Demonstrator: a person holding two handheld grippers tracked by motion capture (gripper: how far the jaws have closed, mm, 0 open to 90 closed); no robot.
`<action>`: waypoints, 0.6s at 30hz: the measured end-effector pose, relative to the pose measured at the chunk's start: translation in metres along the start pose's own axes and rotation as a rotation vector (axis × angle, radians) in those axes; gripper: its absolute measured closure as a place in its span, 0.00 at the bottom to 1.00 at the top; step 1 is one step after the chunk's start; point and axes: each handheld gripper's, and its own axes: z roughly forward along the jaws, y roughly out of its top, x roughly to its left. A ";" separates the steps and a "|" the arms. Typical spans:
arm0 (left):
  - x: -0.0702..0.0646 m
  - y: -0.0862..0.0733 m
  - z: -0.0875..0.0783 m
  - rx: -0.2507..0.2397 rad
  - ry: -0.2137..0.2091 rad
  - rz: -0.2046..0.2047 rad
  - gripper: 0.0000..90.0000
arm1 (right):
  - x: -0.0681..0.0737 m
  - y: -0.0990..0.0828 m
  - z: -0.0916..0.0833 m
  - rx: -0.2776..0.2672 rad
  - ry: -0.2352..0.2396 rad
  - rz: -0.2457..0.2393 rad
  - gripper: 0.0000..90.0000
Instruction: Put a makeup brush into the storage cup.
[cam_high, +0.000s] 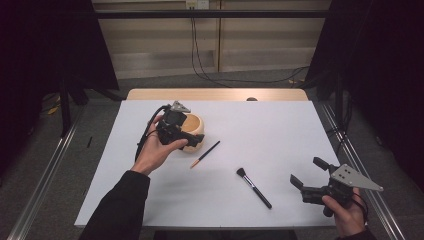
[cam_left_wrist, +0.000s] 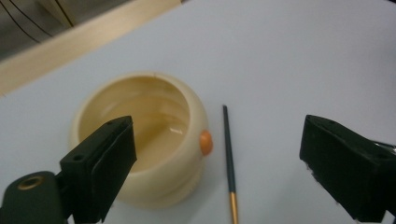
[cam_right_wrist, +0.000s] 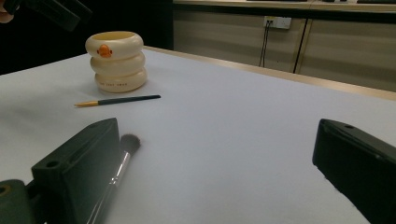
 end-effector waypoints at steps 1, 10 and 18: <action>0.000 0.001 0.000 0.033 0.001 0.015 0.15 | 0.000 0.000 0.000 -0.001 -0.001 -0.001 0.01; -0.001 0.000 0.014 0.233 -0.096 0.038 0.22 | -0.001 0.000 0.000 -0.002 0.002 -0.003 0.01; -0.007 0.002 0.022 0.309 -0.064 0.011 0.31 | -0.001 0.000 -0.001 0.000 0.010 -0.005 0.01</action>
